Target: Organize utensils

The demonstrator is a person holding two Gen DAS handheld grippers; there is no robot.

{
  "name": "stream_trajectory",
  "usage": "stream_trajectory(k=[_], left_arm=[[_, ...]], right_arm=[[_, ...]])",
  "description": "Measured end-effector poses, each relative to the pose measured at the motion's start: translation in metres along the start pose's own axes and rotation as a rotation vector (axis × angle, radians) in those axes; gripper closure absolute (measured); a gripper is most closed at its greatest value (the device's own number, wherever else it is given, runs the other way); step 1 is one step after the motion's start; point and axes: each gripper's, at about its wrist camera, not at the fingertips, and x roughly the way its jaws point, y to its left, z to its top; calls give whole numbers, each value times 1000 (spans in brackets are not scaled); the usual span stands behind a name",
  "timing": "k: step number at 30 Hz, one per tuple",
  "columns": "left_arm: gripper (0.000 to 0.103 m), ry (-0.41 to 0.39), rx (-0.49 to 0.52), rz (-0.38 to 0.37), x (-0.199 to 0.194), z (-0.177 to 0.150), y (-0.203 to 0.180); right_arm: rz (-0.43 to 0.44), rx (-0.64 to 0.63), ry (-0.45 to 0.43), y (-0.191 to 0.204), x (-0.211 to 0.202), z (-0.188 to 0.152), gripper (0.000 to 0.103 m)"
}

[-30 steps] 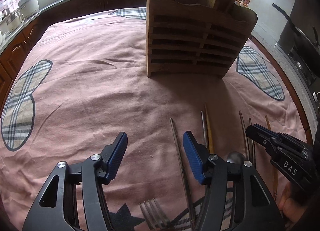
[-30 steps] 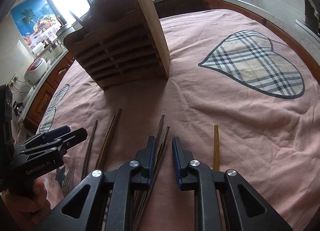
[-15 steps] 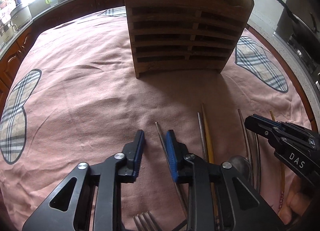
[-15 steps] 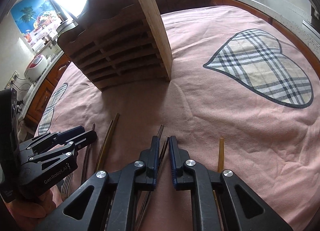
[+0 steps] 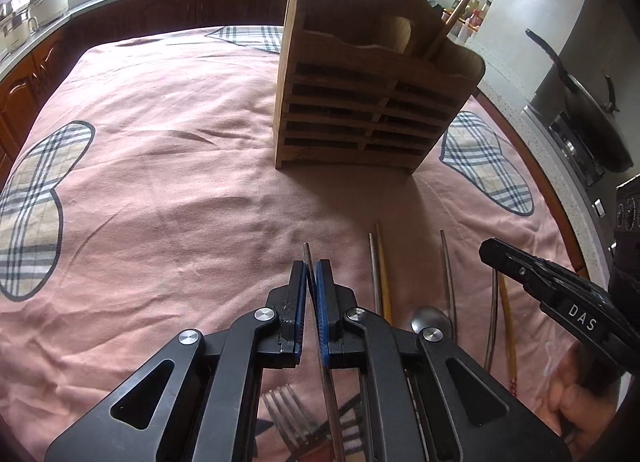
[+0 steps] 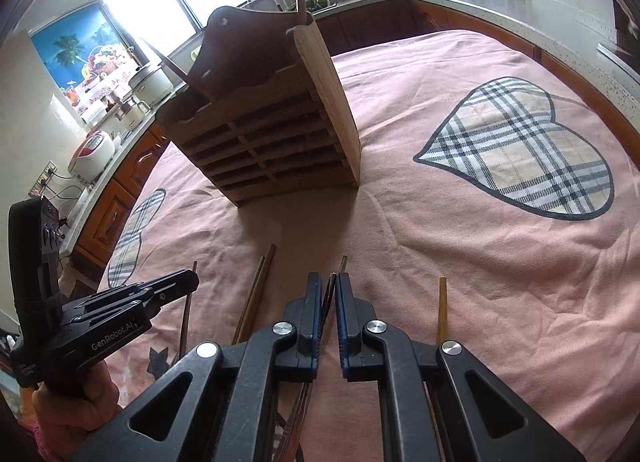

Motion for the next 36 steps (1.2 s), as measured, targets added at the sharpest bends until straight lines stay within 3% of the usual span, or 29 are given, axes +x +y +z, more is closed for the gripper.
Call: stream_trajectory(k=[12, 36], left_arm=[[99, -116, -16, -65, -76, -12, 1], [100, -344, -20, -98, -182, -52, 6]], right_arm=[[44, -26, -83, 17, -43, 1, 98], [100, -121, -237, 59, -121, -10, 99]])
